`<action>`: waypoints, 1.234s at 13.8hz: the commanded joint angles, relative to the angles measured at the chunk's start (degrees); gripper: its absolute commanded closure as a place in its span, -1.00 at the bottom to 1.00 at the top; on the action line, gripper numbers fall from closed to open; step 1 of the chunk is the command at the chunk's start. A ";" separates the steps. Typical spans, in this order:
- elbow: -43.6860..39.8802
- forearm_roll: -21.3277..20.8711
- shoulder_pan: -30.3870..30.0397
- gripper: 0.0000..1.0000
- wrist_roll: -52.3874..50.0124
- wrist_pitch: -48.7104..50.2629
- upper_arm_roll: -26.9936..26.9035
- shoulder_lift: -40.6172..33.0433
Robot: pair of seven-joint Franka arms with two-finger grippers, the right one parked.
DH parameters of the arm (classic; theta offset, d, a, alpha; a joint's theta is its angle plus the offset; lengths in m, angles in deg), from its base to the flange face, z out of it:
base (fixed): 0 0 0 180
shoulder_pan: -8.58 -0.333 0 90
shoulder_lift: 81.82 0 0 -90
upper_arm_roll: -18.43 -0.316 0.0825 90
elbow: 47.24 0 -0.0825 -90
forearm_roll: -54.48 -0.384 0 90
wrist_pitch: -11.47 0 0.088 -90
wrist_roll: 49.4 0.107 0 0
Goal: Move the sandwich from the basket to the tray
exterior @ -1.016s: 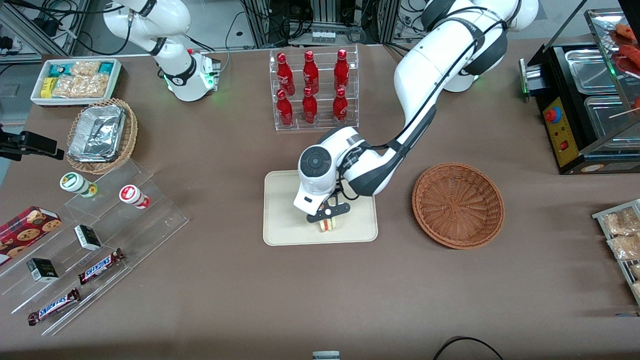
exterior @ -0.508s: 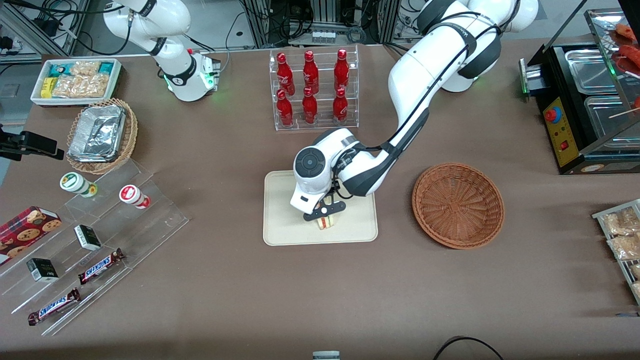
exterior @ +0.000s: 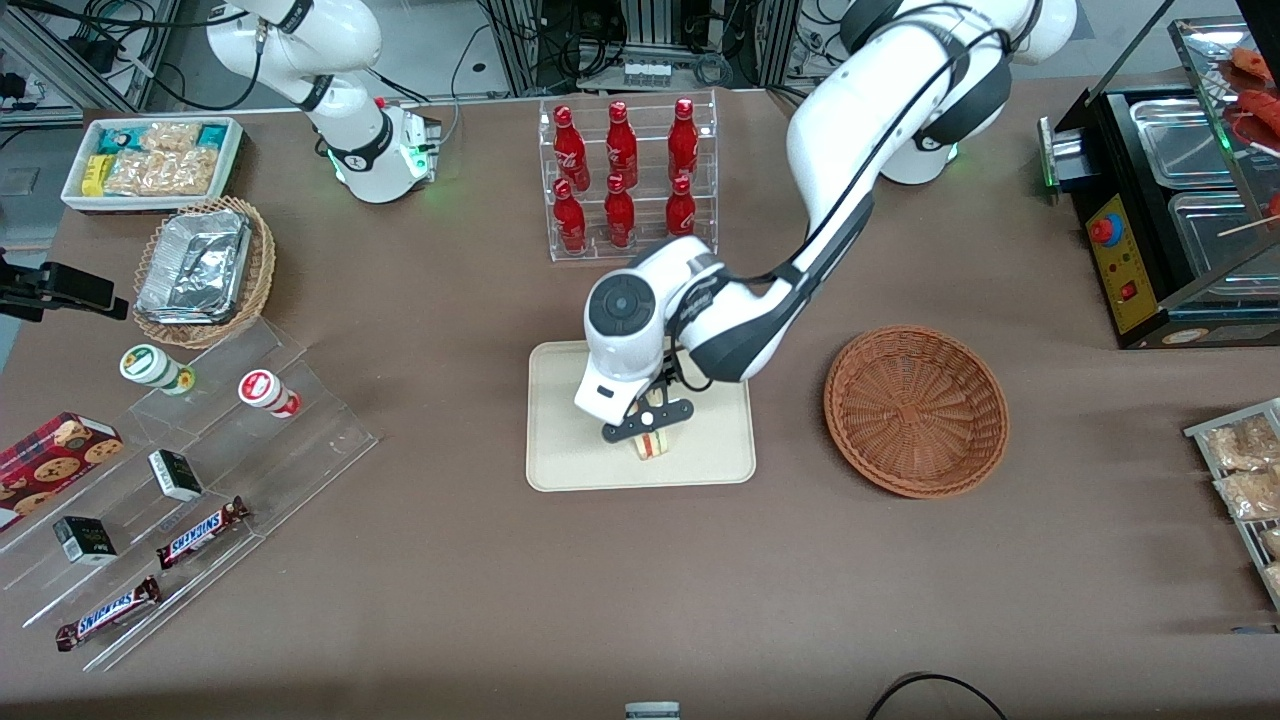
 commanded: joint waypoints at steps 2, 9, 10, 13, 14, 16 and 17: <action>1.08 1.42 -1.31 -1.00 0.94 5.10 -0.01 -6.38; 2.91 4.59 -11.75 -1.00 17.09 16.97 -0.19 -12.44; 5.36 4.59 -14.04 -1.00 21.56 16.97 -0.19 -14.71; 12.75 4.59 -20.55 -1.00 29.92 16.53 -0.19 -20.43; 13.64 4.59 -22.05 -1.00 32.74 16.88 -0.19 -21.93; 16.27 4.68 -24.95 -1.00 36.44 16.97 -0.19 -24.83; 18.11 4.77 -26.18 -1.00 38.63 16.89 -0.19 -26.58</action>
